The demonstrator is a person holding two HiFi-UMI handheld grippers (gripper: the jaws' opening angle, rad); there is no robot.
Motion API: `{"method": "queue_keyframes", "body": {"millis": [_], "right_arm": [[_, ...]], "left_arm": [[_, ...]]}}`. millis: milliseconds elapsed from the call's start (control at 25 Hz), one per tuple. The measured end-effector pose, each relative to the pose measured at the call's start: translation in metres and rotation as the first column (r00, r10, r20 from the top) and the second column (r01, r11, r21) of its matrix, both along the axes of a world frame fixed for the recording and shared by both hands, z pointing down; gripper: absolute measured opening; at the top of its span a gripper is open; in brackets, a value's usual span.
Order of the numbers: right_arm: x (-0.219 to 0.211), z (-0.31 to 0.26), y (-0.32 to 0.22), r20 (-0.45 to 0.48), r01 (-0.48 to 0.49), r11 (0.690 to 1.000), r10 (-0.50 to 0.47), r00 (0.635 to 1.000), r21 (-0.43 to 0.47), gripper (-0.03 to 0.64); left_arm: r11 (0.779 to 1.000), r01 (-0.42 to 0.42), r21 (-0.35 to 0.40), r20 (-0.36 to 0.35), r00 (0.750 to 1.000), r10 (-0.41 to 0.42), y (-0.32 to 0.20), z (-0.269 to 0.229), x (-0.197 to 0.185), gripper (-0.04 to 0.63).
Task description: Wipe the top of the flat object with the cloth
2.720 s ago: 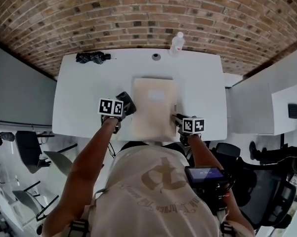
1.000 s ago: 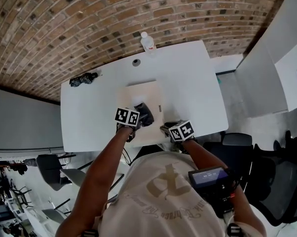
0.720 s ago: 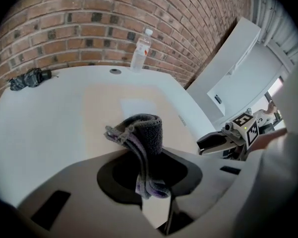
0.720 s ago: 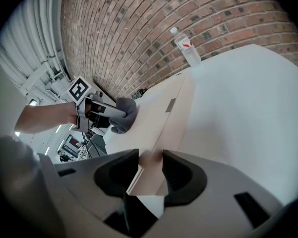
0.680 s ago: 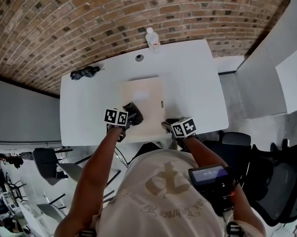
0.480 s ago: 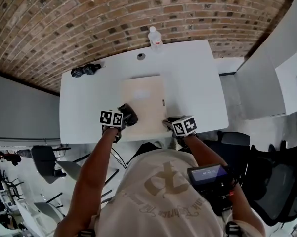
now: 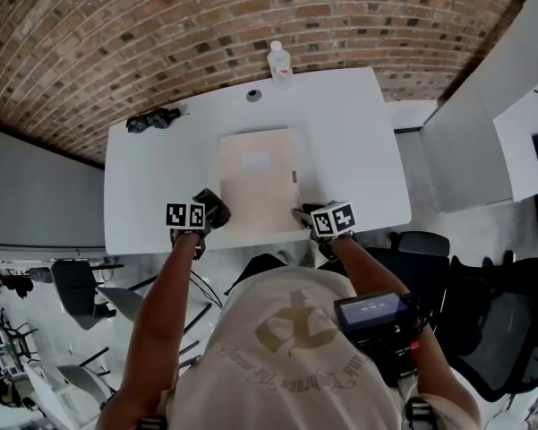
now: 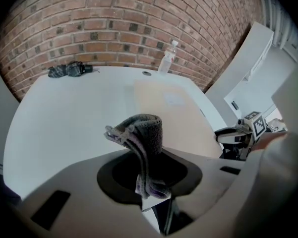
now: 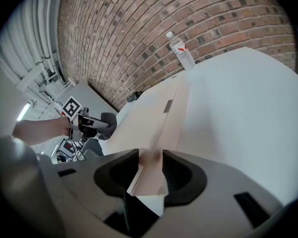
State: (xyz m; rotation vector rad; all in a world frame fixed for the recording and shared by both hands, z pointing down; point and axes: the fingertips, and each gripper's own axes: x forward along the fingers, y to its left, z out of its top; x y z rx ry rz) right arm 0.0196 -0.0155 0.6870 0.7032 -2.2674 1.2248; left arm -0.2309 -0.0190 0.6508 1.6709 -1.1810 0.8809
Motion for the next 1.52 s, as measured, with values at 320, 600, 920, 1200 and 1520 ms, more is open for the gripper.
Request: {"method": "queue_keyframes", "body": {"millis": [320, 600, 920, 1200, 1520], "right_arm": [[0.004, -0.004, -0.005, 0.005, -0.020, 1.000, 0.020, 1.000, -0.011, 0.160], [0.018, -0.018, -0.054, 0.043, -0.112, 0.994, 0.112, 0.993, 0.003, 0.160], [0.007, -0.015, -0.086, 0.048, -0.084, 0.996, 0.085, 0.995, -0.012, 0.165], [-0.006, -0.008, -0.095, 0.029, -0.042, 0.999, 0.043, 0.999, -0.020, 0.178], [-0.013, 0.004, -0.092, -0.016, 0.020, 1.000, -0.021, 1.000, -0.015, 0.181]], "left_arm": [[0.997, 0.050, 0.055, -0.022, 0.999, -0.049, 0.004, -0.021, -0.012, 0.101], [0.990, -0.083, 0.114, -0.223, 0.969, 0.107, -0.003, -0.046, 0.080, 0.101], [0.948, -0.302, 0.103, -0.360, 0.877, 0.319, 0.007, -0.033, 0.203, 0.101], [0.915, -0.398, 0.073, -0.376, 0.838, 0.395, 0.010, -0.012, 0.248, 0.101], [0.934, -0.357, -0.008, -0.314, 0.888, 0.337, 0.016, 0.006, 0.229, 0.101]]}}
